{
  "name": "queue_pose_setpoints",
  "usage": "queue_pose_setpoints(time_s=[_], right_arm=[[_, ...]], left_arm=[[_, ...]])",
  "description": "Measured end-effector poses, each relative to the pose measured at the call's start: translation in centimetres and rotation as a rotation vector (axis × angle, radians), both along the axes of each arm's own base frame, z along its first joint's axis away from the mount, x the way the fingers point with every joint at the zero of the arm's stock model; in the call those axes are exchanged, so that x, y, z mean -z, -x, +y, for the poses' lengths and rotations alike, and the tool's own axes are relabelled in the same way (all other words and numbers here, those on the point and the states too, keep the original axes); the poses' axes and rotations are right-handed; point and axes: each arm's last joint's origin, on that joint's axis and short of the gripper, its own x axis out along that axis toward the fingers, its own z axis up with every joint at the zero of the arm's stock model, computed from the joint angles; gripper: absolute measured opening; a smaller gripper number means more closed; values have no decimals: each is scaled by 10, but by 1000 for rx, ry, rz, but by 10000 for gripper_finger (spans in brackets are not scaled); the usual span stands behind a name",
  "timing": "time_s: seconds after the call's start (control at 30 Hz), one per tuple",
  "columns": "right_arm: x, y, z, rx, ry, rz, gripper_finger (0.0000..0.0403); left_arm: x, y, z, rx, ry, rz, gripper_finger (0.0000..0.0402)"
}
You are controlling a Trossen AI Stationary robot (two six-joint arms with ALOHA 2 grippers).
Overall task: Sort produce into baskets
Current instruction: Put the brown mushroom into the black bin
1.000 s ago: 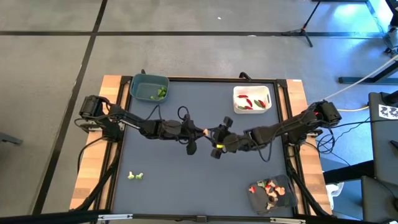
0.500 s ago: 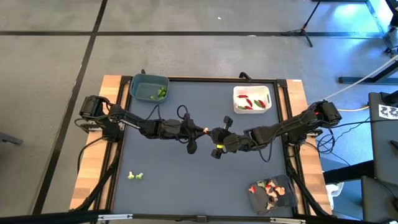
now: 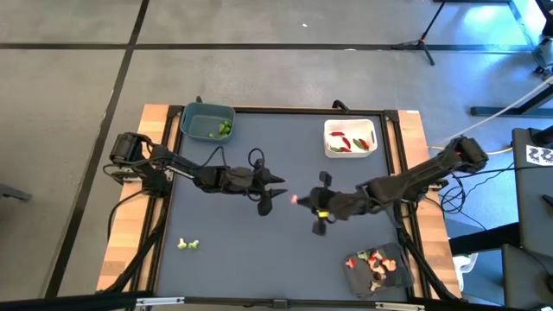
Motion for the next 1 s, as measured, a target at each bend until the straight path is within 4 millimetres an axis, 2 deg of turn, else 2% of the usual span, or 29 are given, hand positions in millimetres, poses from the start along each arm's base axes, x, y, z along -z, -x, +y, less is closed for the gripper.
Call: queue_pose_setpoints(time_s=[0.23,0.47,0.63,0.8,1.0], right_arm=[[-9,36,27,-152,-443,183,9],[3,72,59,-81,-775,552,9],[11,103,79,73,-849,752,10],[15,132,95,196,-858,842,10],[30,142,109,250,-777,871,10]], left_arm=[[4,1,0,0,-8,39,170],[4,1,1,-6,-9,41,170],[4,1,1,-6,-10,42,170],[4,1,1,-4,-15,44,170],[4,2,1,5,-36,49,170]])
